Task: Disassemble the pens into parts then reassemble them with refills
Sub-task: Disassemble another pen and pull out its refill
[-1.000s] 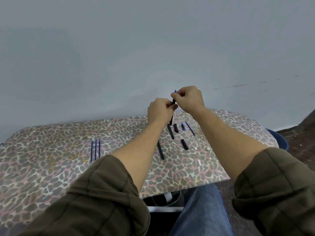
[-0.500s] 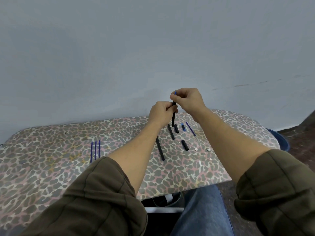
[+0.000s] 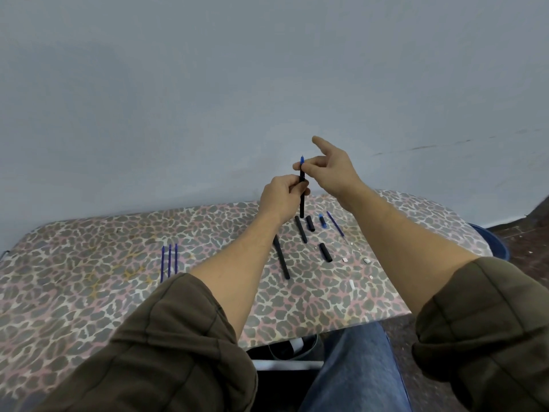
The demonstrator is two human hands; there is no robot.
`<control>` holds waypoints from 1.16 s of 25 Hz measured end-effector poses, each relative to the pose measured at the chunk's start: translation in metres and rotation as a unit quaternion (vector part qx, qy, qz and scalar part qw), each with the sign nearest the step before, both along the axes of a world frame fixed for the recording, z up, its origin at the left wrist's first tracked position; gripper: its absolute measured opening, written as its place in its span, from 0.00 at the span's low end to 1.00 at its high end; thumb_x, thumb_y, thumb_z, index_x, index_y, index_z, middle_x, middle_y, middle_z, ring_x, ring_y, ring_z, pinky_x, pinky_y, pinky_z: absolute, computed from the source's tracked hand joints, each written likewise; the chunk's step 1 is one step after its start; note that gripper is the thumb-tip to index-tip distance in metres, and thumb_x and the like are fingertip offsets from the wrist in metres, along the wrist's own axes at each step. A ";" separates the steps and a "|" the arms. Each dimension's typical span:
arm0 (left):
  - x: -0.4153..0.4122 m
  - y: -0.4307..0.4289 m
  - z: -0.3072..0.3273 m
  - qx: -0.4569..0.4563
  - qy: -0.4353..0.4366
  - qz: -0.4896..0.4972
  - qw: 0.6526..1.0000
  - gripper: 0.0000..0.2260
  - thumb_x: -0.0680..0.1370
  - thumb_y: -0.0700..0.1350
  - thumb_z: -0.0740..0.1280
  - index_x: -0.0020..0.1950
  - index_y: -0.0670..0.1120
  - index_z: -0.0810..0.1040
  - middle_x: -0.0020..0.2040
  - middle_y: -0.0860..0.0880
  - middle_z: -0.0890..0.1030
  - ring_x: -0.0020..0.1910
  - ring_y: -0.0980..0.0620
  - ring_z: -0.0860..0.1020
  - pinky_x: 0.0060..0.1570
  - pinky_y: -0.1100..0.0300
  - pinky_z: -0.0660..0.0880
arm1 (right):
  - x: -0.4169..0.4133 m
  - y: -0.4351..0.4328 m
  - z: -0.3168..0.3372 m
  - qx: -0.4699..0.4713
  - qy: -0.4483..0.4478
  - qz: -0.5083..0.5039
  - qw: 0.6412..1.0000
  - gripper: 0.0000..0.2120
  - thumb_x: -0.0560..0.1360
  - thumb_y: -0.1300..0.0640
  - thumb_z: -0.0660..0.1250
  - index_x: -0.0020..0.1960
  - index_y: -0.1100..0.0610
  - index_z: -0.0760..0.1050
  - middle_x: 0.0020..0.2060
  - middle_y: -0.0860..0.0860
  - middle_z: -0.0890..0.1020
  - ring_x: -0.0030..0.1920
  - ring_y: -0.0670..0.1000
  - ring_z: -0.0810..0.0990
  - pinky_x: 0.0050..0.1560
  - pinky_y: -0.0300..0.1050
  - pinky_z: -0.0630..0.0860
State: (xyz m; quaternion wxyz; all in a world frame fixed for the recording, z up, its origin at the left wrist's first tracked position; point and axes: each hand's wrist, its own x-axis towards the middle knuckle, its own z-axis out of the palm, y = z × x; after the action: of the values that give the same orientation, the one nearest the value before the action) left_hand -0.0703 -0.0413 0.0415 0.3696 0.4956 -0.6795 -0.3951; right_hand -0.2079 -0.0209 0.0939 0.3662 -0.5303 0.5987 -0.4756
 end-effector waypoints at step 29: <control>0.001 0.004 0.002 0.000 0.012 -0.014 1.000 0.11 0.85 0.46 0.63 0.66 0.51 0.79 0.48 0.55 0.87 0.54 0.55 0.83 0.52 0.59 0.75 | -0.001 -0.005 0.003 -0.044 0.019 -0.008 0.999 0.26 0.82 0.70 0.64 0.79 0.58 0.67 0.50 0.51 0.89 0.55 0.52 0.86 0.64 0.51 0.81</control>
State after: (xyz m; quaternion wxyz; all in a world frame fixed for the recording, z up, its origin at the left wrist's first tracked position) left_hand -0.0691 -0.0372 0.0436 0.3725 0.4813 -0.6817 -0.4060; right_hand -0.2087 -0.0255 0.0967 0.3276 -0.5503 0.5877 -0.4944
